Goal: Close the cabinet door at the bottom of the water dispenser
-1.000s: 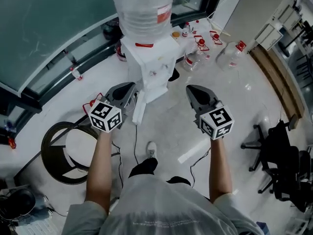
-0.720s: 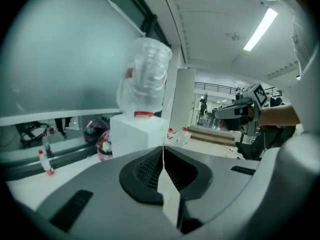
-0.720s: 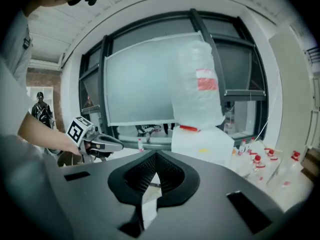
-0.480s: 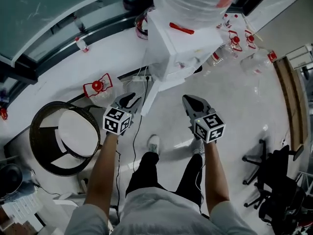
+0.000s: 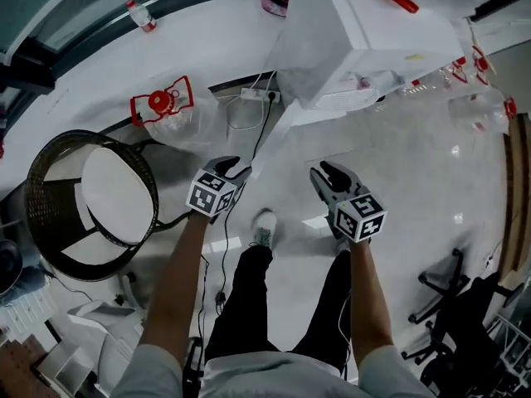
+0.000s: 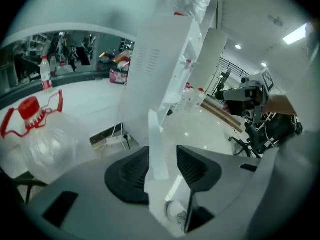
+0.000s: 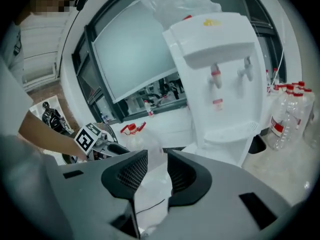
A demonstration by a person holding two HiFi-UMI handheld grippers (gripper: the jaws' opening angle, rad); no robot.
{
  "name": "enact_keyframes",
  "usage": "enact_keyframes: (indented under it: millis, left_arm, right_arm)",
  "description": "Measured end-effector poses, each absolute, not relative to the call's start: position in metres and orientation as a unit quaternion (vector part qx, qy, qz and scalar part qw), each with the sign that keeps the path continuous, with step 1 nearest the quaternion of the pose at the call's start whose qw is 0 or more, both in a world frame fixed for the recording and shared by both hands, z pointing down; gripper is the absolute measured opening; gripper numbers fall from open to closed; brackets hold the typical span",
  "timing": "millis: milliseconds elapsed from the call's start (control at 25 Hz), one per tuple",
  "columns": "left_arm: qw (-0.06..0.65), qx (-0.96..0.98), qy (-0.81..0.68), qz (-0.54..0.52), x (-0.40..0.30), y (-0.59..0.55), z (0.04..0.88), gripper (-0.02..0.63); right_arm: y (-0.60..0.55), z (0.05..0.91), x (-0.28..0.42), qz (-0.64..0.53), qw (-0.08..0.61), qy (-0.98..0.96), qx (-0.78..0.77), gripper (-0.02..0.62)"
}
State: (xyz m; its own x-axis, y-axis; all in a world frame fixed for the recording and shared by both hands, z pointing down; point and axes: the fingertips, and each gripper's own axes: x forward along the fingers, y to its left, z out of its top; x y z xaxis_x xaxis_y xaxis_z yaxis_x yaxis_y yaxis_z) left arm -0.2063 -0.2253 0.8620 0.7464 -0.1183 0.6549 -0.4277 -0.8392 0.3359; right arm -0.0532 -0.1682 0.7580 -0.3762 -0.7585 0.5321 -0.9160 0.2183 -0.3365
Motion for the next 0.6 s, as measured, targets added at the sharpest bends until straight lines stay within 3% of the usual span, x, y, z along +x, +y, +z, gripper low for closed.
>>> enact_keyframes:
  millis: [120,360,600]
  left_arm:
    - [0.258,0.891,-0.131,0.351,-0.212,-0.204,0.905,0.230]
    - [0.254,0.868,-0.102,0.414,-0.205,-0.180,0.965,0.242]
    - [0.284,0.843,-0.164,0.427,-0.193,-0.181,0.982,0.187]
  right_arm:
    - [-0.164,0.794,-0.063,0.334,0.117,-0.773,0.526,0.153]
    - [-0.155,0.840,-0.057,0.340,0.153,-0.769,0.520,0.215]
    - [-0.132,0.850,-0.034,0.345,0.171,-0.758,0.526,0.230]
